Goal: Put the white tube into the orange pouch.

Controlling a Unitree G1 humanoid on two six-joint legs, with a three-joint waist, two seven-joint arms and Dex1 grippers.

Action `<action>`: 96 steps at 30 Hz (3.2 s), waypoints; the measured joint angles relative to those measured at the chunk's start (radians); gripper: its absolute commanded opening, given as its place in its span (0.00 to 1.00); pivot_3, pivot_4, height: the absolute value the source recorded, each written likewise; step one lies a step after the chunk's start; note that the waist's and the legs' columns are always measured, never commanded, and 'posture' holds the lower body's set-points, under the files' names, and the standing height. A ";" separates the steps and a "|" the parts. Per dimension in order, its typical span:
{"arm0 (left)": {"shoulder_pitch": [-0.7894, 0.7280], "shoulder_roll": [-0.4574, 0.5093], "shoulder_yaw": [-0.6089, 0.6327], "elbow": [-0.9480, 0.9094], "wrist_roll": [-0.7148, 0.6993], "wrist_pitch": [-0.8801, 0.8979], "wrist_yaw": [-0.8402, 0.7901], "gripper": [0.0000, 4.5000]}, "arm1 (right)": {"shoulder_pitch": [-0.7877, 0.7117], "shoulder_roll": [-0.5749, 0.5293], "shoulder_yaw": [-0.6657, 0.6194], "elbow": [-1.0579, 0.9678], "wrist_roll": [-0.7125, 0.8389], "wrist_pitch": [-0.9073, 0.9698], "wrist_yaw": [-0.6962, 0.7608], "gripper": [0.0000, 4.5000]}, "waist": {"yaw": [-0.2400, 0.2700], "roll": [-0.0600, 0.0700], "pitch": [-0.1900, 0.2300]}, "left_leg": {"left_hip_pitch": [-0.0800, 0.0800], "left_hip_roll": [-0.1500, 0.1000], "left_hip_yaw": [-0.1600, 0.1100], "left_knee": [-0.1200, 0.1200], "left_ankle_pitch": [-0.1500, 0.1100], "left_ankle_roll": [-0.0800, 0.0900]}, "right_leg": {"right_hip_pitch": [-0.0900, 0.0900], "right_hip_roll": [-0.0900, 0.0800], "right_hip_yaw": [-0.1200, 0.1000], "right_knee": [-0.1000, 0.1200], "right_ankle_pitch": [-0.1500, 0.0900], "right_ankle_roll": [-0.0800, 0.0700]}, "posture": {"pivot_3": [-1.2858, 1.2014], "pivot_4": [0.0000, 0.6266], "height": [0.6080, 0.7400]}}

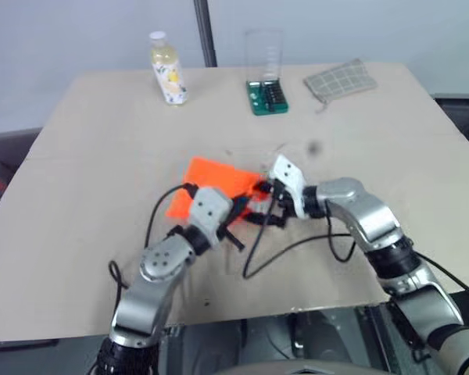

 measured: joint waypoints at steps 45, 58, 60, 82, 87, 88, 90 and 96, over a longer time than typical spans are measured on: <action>0.011 0.093 -0.118 0.094 0.046 -0.030 -0.085 0.00 | -0.154 -0.077 -0.111 0.341 -0.162 -0.132 -0.137 0.99 | 0.006 0.001 0.001 | -0.001 -0.004 -0.007 -0.002 0.000 0.000 | 0.000 -0.003 -0.003 0.000 0.000 0.000 | 0.52 0.24 1.00; 0.022 0.068 -0.160 0.131 0.102 -0.050 -0.063 0.00 | -0.298 0.221 -0.178 0.892 -0.194 -0.381 -0.350 0.99 | 0.011 0.001 0.001 | -0.002 -0.005 -0.008 -0.002 0.000 -0.001 | 0.000 -0.003 -0.002 0.000 0.000 0.000 | 0.52 0.24 1.00; 0.022 0.068 -0.159 0.134 0.106 -0.051 -0.060 0.00 | -0.319 0.229 -0.174 0.939 -0.205 -0.413 -0.347 0.99 | 0.007 0.002 0.001 | -0.001 -0.005 -0.007 -0.002 0.000 -0.001 | 0.000 -0.003 -0.001 0.000 0.000 0.000 | 0.52 0.24 1.00; 0.010 0.073 -0.152 0.160 0.118 -0.074 -0.054 0.00 | -0.212 0.195 -0.257 0.803 -0.157 -0.422 -0.288 0.30 | -0.007 0.006 0.000 | 0.000 -0.004 -0.009 -0.002 0.001 -0.001 | 0.001 -0.002 -0.002 0.001 0.000 0.000 | 0.52 0.24 1.00; -0.001 0.074 -0.152 0.174 0.126 -0.089 -0.059 0.00 | -0.171 0.143 -0.283 0.667 -0.133 -0.389 -0.288 0.71 | -0.009 0.006 0.000 | 0.000 -0.004 -0.009 -0.002 0.001 -0.001 | 0.001 -0.002 -0.002 0.001 0.000 0.000 | 0.52 0.24 1.00; -0.001 0.074 -0.152 0.176 0.129 -0.091 -0.061 0.00 | -0.161 0.137 -0.288 0.657 -0.130 -0.387 -0.289 0.71 | -0.009 0.006 0.000 | 0.000 -0.004 -0.009 -0.002 0.001 -0.001 | 0.001 -0.002 -0.002 0.001 0.000 0.000 | 0.52 0.24 1.00; -0.002 0.075 -0.152 0.179 0.133 -0.093 -0.067 0.00 | -0.126 0.133 -0.308 0.624 -0.108 -0.368 -0.290 0.71 | -0.009 0.006 0.000 | 0.000 -0.004 -0.009 -0.002 0.001 -0.001 | 0.001 -0.002 -0.002 0.001 0.000 0.000 | 0.52 0.24 1.00; -0.007 0.074 -0.152 0.193 0.134 -0.100 -0.074 0.00 | -0.057 0.144 -0.316 0.606 -0.095 -0.345 -0.304 0.71 | -0.011 0.006 0.000 | 0.000 -0.004 -0.008 -0.002 0.001 -0.001 | 0.001 -0.002 -0.002 0.001 0.000 0.000 | 0.52 0.24 1.00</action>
